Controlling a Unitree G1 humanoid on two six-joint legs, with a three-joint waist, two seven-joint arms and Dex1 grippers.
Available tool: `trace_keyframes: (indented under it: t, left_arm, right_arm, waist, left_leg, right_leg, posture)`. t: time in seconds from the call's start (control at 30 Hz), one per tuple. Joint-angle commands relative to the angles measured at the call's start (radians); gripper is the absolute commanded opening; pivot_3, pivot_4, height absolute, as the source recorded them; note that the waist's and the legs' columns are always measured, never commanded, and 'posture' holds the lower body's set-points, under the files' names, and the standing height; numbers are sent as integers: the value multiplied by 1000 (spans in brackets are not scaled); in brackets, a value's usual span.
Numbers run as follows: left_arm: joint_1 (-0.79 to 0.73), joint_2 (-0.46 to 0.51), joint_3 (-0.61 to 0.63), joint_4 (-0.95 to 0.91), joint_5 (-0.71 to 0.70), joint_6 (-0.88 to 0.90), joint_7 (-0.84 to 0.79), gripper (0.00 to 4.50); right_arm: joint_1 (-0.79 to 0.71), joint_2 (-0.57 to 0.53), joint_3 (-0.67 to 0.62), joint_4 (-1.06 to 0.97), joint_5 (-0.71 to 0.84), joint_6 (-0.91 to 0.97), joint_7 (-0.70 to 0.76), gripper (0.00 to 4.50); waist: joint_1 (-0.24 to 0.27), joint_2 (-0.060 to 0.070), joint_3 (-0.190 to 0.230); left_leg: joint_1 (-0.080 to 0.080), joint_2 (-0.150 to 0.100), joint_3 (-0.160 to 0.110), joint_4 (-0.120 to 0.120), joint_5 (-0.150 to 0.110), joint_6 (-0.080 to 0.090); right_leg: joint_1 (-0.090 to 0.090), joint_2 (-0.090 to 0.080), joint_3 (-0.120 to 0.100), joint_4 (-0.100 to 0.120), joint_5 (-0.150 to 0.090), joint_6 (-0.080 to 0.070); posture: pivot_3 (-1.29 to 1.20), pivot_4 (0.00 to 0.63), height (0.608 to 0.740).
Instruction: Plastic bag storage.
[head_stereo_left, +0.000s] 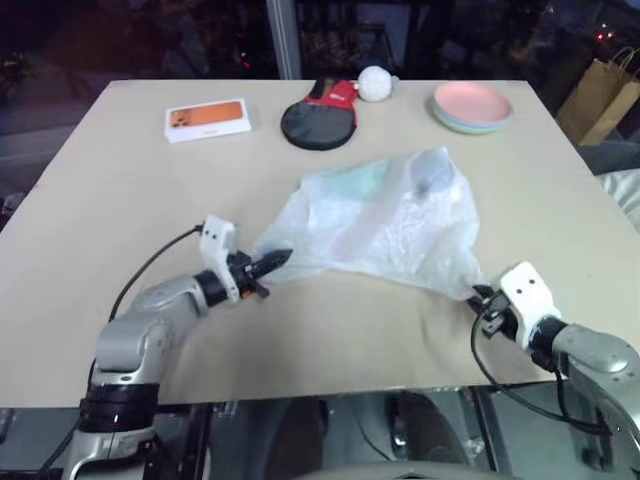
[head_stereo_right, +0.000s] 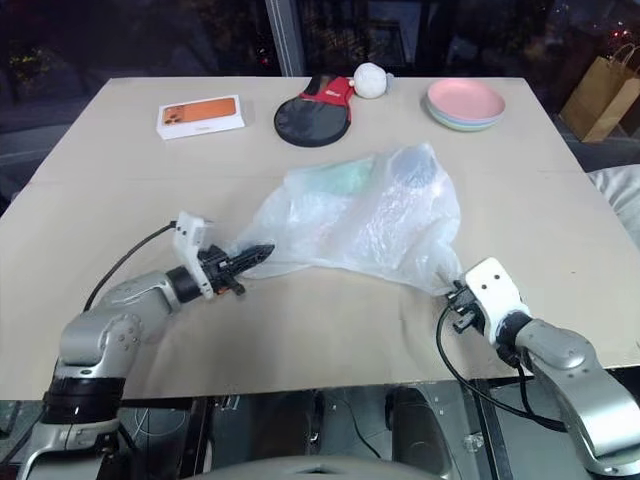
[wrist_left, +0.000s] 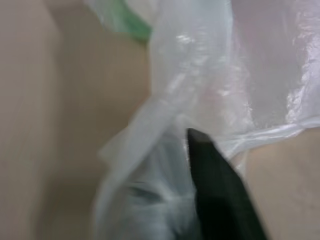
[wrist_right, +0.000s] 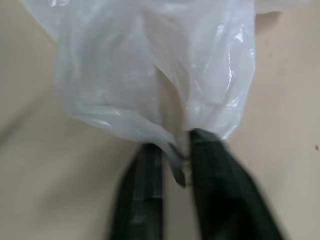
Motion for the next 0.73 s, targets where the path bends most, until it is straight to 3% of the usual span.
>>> trace_keyframes:
  t: [0.03, 0.13, 0.17, 0.33, 0.5, 0.73]
  left_arm:
    - [90, 12, 104, -123, -53, -52, -48, 2635]
    - [174, 59, 167, -151, -61, -43, -80, 3931]
    - [193, 73, 179, -154, -58, -43, -87, 4364]
    - [231, 137, 219, -164, -78, -30, -151, 4364]
    - [372, 178, 170, -264, -31, -94, -262, 4364]
    - [444, 152, 166, -321, -28, -104, -250, 4364]
  right_arm:
    - [159, 5, -199, -130, 70, -84, 97, 2752]
    - [297, 10, -358, -178, 140, -107, 186, 4055]
    - [323, 12, -394, -183, 161, -113, 206, 4117]
    - [403, -9, -443, -115, 102, -194, 283, 4117]
    - [332, -10, -428, 49, 36, -273, 283, 4117]
    - [251, -57, -471, 159, 52, -312, 348, 4117]
  waist:
    - [9, 0, -1]
    - [12, 0, -1]
    - [11, 0, -1]
    - [12, -2, -3]
    - [9, -4, -6]
    - [15, -1, -8]
  left_leg:
    - [0, 0, 0, -1, -3, 2]
    - [0, 0, 1, -1, -7, 1]
    - [1, 0, 1, -1, -8, 2]
    - [3, 1, 1, 3, -8, 2]
    - [6, 1, 6, 4, -8, 2]
    - [3, 0, 5, 1, -8, 2]
  right_leg:
    - [0, 0, 0, 0, -2, 0]
    - [0, 0, 0, -1, -6, 0]
    - [0, 0, 0, -1, -7, 0]
    - [2, -1, -1, 0, -12, 0]
    - [3, -5, 0, 0, -12, 0]
    - [2, -4, -1, -1, -12, -1]
  posture:
    - [0, 150, 740]
    - [0, 150, 740]
    - [0, 150, 740]
    - [0, 150, 740]
    - [0, 150, 740]
    - [0, 150, 740]
